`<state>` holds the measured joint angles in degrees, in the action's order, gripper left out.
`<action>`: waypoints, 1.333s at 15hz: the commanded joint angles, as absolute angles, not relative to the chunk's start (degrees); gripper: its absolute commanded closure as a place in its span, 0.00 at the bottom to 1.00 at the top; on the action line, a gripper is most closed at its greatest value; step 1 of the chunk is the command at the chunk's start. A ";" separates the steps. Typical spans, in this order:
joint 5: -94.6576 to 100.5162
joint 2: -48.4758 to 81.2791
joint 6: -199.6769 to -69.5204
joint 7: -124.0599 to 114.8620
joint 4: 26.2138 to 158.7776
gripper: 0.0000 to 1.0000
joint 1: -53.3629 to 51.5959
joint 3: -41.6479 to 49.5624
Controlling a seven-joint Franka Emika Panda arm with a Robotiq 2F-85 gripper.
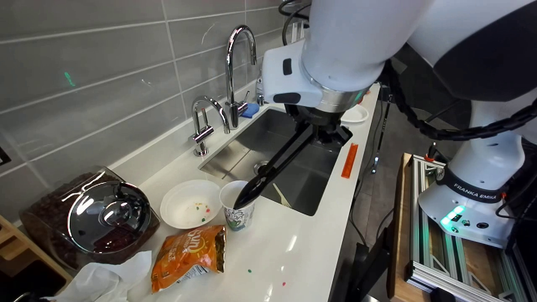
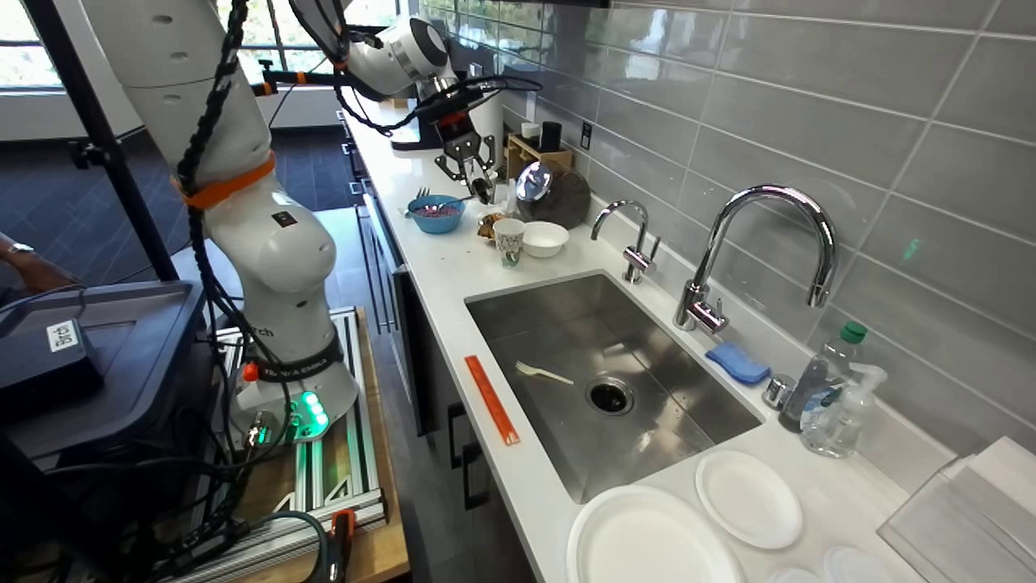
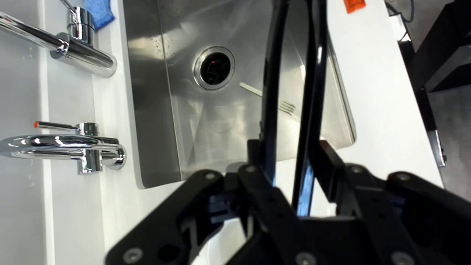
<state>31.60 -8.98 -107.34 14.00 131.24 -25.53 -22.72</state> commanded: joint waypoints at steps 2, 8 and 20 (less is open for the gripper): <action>25.31 -13.36 -116.37 19.04 139.44 0.86 -25.45 -21.19; 21.25 -7.99 -120.44 23.68 141.41 0.86 -25.39 -21.32; 19.36 8.64 -127.33 22.21 137.12 0.86 -24.13 -21.93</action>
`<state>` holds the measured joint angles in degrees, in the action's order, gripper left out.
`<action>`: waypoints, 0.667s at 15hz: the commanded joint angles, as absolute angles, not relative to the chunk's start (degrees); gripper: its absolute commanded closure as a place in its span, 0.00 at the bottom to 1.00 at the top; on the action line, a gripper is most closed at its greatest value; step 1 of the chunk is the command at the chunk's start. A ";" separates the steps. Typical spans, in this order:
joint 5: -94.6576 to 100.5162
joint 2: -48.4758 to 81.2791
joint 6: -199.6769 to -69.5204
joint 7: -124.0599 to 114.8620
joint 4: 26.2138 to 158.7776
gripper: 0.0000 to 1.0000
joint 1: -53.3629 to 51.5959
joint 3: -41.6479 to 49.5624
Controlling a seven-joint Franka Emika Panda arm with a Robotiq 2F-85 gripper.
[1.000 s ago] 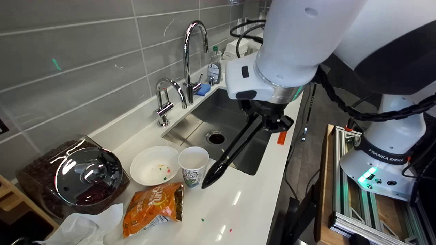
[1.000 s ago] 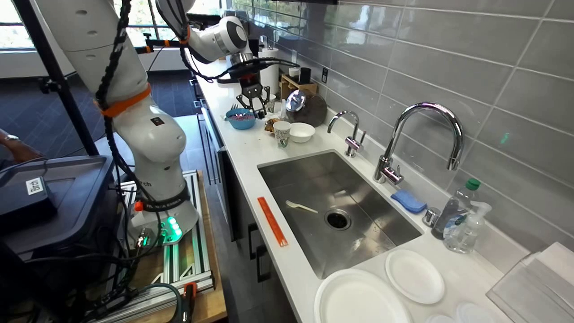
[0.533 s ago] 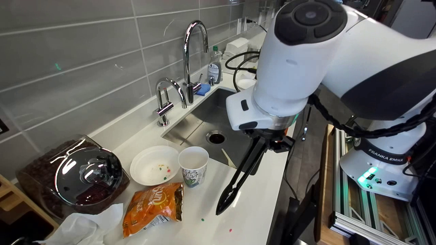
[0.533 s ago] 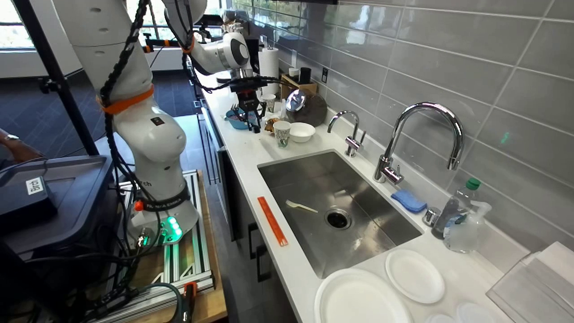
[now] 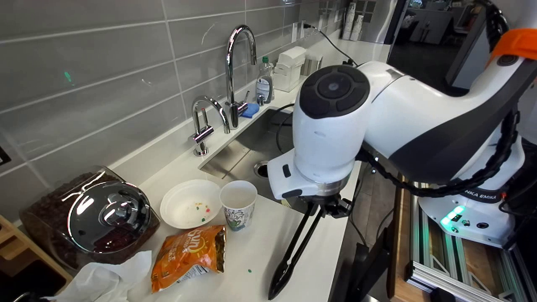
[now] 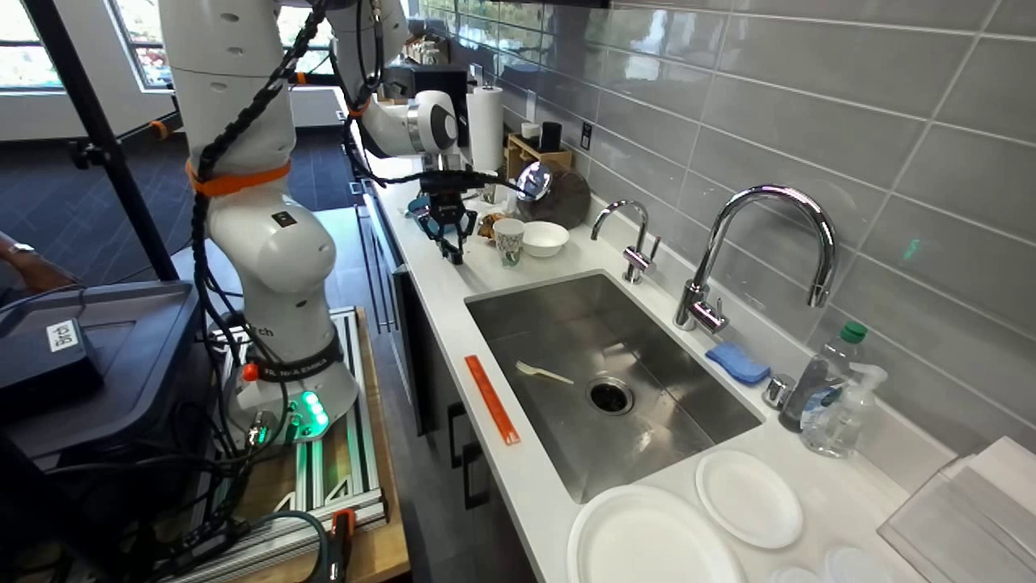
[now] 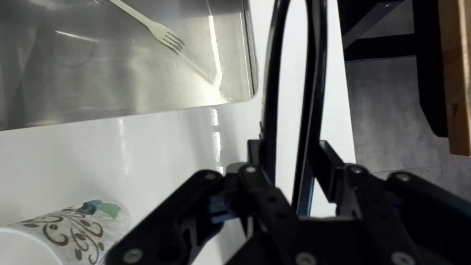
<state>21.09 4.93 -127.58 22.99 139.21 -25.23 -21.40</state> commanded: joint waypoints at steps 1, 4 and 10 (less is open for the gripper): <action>19.19 9.52 -127.25 22.19 136.54 0.86 -24.00 -21.99; 18.91 11.72 -126.89 21.90 135.13 0.86 -23.66 -22.08; 18.86 14.30 -126.15 21.62 133.27 0.86 -23.65 -22.13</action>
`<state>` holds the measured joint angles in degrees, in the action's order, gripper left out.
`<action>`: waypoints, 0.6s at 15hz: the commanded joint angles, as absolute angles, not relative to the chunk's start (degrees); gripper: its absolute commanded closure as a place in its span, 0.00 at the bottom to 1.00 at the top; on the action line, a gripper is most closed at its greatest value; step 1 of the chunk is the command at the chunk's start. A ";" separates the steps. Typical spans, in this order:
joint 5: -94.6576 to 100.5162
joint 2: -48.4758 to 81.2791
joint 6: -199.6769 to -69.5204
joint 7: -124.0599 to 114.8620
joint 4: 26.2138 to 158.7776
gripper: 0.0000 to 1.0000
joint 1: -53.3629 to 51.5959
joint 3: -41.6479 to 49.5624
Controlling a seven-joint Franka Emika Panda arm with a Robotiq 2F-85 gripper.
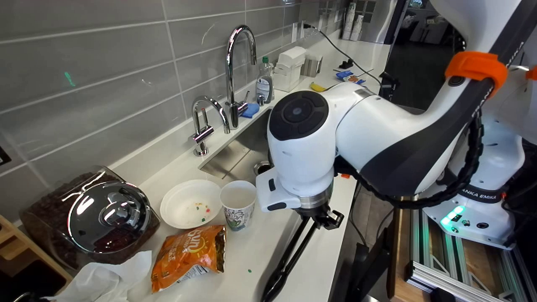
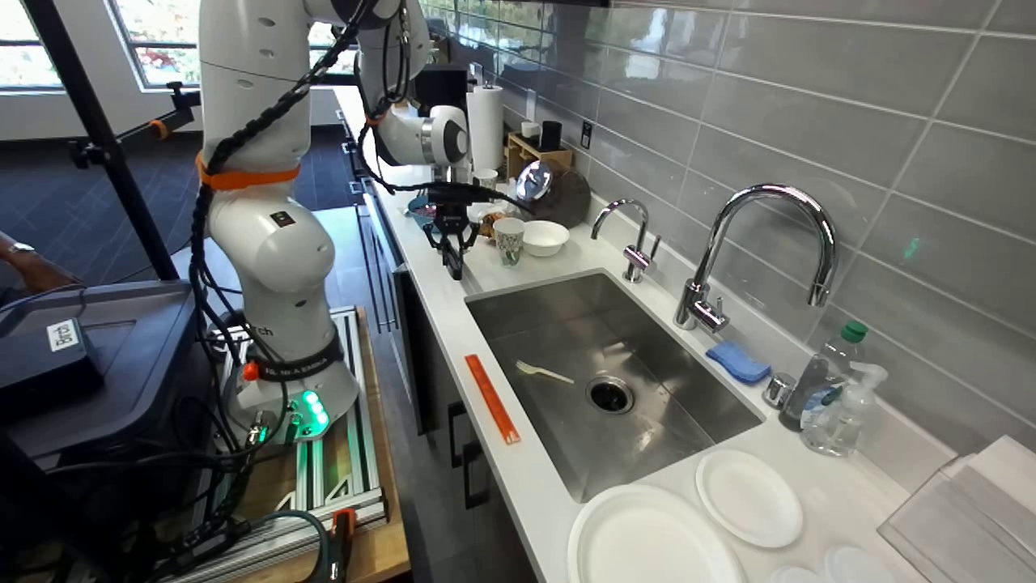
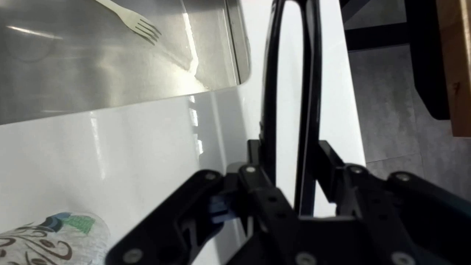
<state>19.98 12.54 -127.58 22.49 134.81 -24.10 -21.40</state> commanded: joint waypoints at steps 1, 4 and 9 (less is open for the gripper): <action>18.79 14.66 -125.67 21.55 132.98 0.86 -23.69 -22.14; 18.91 15.46 -125.27 21.24 132.55 0.86 -23.76 -22.10; 19.10 15.99 -124.81 20.37 132.08 0.29 -23.81 -22.02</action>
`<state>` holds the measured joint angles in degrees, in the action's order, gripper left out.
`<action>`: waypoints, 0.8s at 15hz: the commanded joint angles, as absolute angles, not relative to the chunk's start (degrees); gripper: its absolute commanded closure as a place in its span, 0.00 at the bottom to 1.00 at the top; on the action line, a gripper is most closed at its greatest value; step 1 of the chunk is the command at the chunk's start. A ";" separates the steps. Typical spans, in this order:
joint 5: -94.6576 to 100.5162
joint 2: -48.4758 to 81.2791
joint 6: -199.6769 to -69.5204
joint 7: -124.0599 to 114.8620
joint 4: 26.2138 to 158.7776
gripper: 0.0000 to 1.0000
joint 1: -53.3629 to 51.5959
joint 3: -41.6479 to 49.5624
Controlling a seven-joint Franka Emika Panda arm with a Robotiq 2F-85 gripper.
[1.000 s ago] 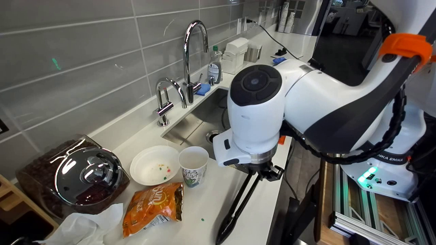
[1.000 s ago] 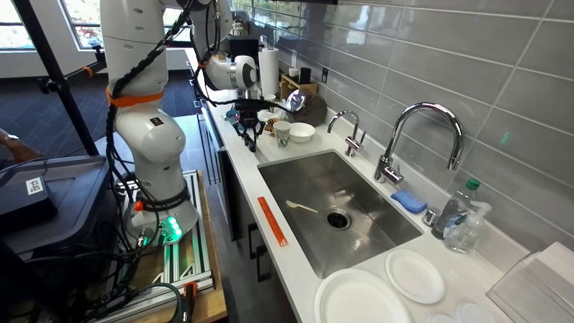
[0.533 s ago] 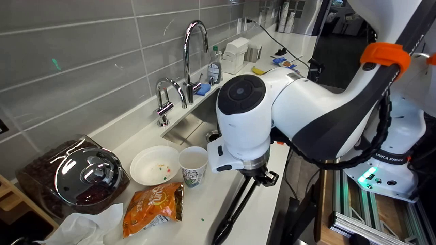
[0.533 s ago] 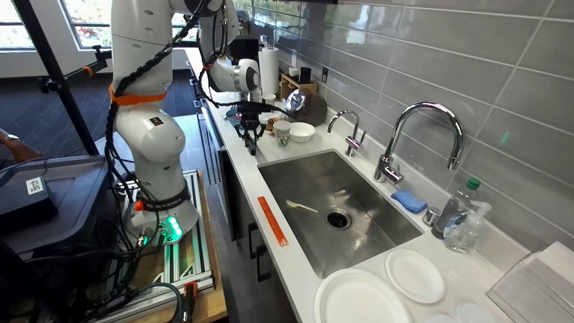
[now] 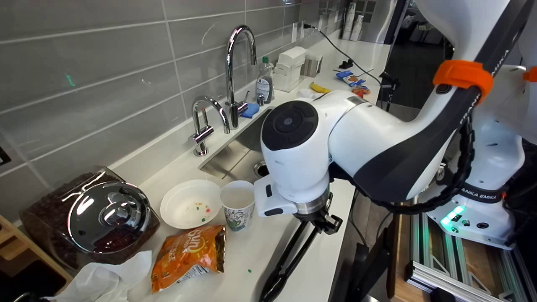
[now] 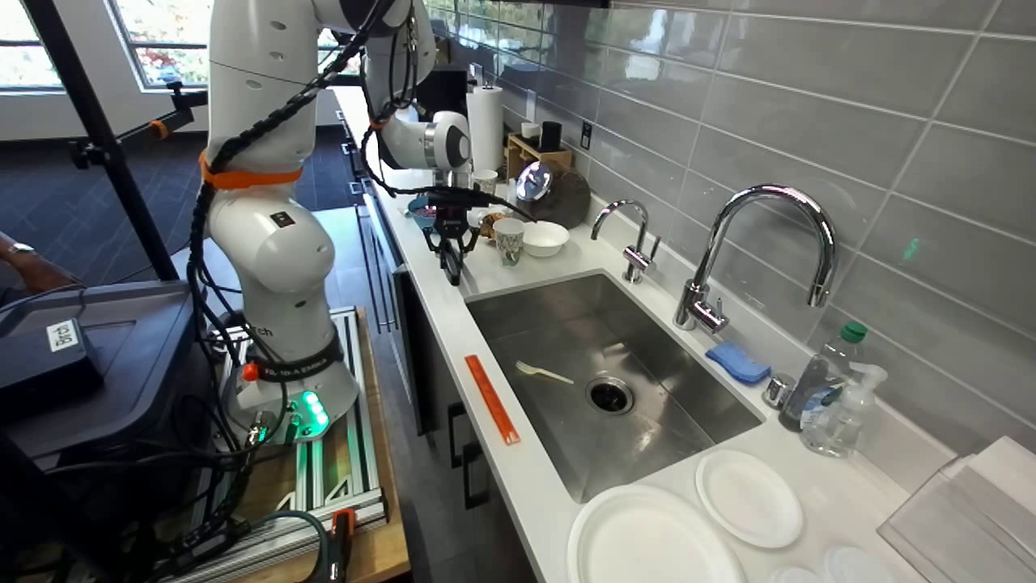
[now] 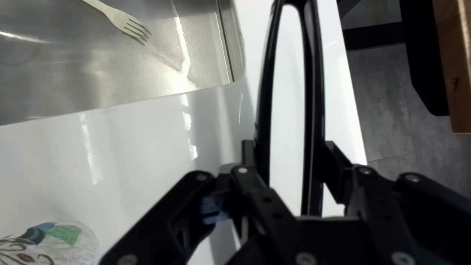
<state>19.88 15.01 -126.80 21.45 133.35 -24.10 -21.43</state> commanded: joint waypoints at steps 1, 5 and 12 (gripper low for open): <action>19.10 16.07 -124.76 20.27 132.05 0.23 -23.82 -22.02; 19.07 16.34 -124.63 20.12 131.92 0.00 -23.85 -22.05; 19.80 14.16 -124.77 19.26 132.44 0.00 -23.78 -21.91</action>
